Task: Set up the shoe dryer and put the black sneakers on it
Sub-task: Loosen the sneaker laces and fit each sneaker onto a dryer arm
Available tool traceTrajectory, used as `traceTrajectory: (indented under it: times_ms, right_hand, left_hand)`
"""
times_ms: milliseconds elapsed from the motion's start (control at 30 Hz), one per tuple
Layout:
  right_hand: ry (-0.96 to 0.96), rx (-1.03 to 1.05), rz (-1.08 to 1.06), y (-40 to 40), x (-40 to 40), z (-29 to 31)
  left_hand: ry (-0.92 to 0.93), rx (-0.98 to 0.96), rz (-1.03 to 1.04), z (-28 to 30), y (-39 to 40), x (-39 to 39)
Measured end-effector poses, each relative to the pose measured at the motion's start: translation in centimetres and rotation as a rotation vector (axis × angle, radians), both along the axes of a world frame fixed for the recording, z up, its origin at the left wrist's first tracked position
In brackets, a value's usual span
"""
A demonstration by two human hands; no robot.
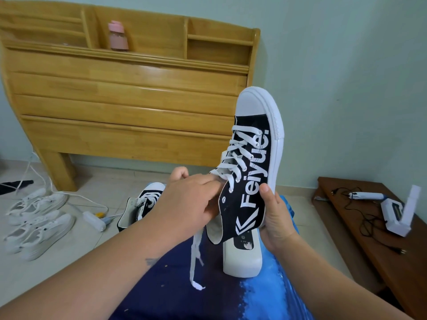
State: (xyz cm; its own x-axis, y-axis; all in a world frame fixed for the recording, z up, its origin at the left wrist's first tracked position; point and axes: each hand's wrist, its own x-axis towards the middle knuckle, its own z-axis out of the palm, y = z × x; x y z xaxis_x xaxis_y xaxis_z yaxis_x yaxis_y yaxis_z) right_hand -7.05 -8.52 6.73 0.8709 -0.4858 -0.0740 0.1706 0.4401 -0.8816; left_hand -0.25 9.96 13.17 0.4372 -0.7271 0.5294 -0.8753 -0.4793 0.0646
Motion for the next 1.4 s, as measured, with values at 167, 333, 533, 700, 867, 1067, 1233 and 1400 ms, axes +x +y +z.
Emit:
traceTrajectory:
  times_ms: [167, 333, 533, 700, 867, 1067, 1233, 1400]
  right_hand:
    - [0.000, 0.062, 0.050, 0.8, 0.3, -0.2]
    - [-0.039, 0.062, 0.088, 1.0, 0.4, -0.6]
    - [-0.017, 0.076, 0.077, 1.1, -0.1, -0.9]
    - [0.012, 0.064, 0.081, 1.7, -0.2, -0.8]
    - [0.018, 0.061, 0.057, 1.3, -0.1, -1.0]
    - [0.078, -0.035, -0.017, 0.5, -0.5, -1.5]
    - [0.102, -0.089, -0.020, 0.1, -0.9, -1.9]
    - [0.094, -0.104, -0.023, 0.2, -0.8, -1.8]
  left_hand:
    - [-0.057, 0.009, 0.027, -0.7, -0.2, -0.2]
    - [-0.131, -0.013, 0.050, -0.8, -0.2, 0.0]
    - [-0.029, -0.158, 0.000, -0.8, -0.1, -0.1]
    - [0.090, -0.252, -0.014, -1.0, -0.2, -0.1]
    - [0.137, -0.236, 0.006, -1.2, -0.5, 0.1]
    - [0.042, -0.267, -0.003, 0.3, 0.2, -0.3]
    - [-0.239, -0.049, -0.087, 2.4, 1.5, 1.0]
    - [-0.365, -0.040, -0.080, 3.1, 2.2, 2.0]
